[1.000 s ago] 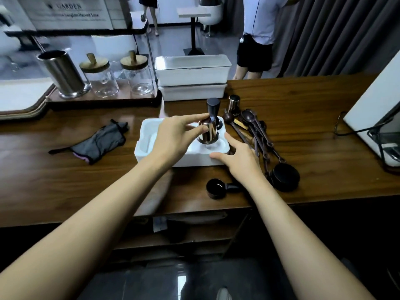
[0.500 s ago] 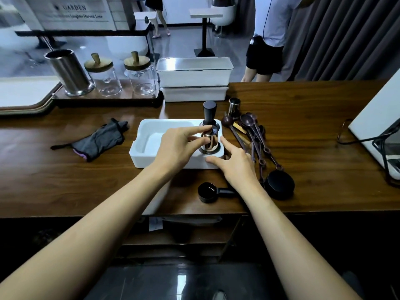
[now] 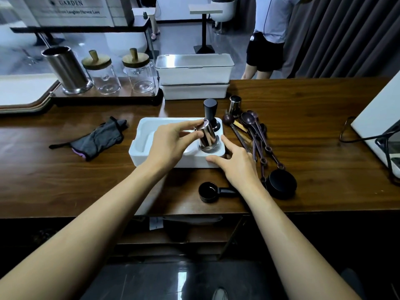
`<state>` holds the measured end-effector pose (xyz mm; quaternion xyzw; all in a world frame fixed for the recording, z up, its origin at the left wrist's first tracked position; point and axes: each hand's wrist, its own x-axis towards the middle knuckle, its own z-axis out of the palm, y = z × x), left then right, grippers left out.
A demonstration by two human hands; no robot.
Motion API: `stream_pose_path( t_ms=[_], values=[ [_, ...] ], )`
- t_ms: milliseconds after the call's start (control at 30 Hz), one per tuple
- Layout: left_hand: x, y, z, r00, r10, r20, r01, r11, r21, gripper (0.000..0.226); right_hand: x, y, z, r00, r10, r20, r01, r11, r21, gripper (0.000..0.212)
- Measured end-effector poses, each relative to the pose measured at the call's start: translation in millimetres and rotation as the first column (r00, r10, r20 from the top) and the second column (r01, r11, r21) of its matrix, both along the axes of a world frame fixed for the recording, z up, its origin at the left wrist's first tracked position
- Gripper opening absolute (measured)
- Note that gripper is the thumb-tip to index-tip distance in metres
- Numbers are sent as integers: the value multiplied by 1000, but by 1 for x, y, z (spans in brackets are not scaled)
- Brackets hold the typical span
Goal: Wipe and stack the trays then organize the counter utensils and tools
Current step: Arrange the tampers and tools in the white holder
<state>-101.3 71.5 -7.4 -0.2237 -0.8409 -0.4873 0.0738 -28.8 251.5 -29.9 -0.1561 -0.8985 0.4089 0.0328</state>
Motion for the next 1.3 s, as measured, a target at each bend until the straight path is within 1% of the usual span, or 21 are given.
stream_pose_path(
  t_ms=[67, 133, 200, 400, 633, 667, 800, 1000, 1067, 1133, 1233, 1300],
  values=[
    [-2, -5, 3, 999, 35, 15, -35, 998, 59, 29, 0, 0, -2, 1000, -3, 0, 3, 1000, -6, 81],
    [-8, -12, 6, 995, 94, -15, -93, 994, 56, 29, -1, 0, -4, 1000, -6, -2, 6, 1000, -16, 82],
    [-16, -20, 9, 988, 149, -47, -148, 989, 25, 29, -1, 0, -6, 1000, -8, -8, 8, 1000, -17, 81],
    [-42, -39, -1, 959, 262, -105, -275, 952, -134, 28, -3, 1, -9, 1000, -21, -8, 21, 999, -27, 82],
    [-53, -40, -8, 943, 305, -135, -325, 930, -172, 26, -4, 1, -12, 1000, -25, -8, 25, 999, -37, 83],
    [-53, -41, -10, 944, 304, -132, -325, 928, -185, 26, -4, 2, -12, 1000, -26, -5, 26, 999, -38, 82],
    [-52, -40, -17, 959, 280, -45, -282, 926, -252, 21, -4, 2, -13, 1000, -23, -6, 23, 999, -37, 84],
    [-58, -31, -10, 969, 246, 36, -224, 927, -300, 14, -5, 0, -13, 1000, -25, -1, 25, 999, -35, 83],
    [-58, -31, -8, 972, 223, 68, -194, 937, -291, 13, -4, 1, -12, 1000, -19, -10, 18, 999, -40, 82],
    [-56, -32, -6, 977, 190, 101, -156, 950, -272, 18, -3, 1, -11, 1000, -18, -13, 18, 999, -47, 82],
    [-55, -32, -2, 979, 159, 128, -117, 951, -287, 32, -3, 0, -11, 1000, -22, -8, 22, 998, -60, 83],
    [-55, -30, 7, 982, 152, 113, -123, 965, -233, 33, -3, 0, -10, 1000, -20, -9, 19, 998, -60, 83]
  ],
)
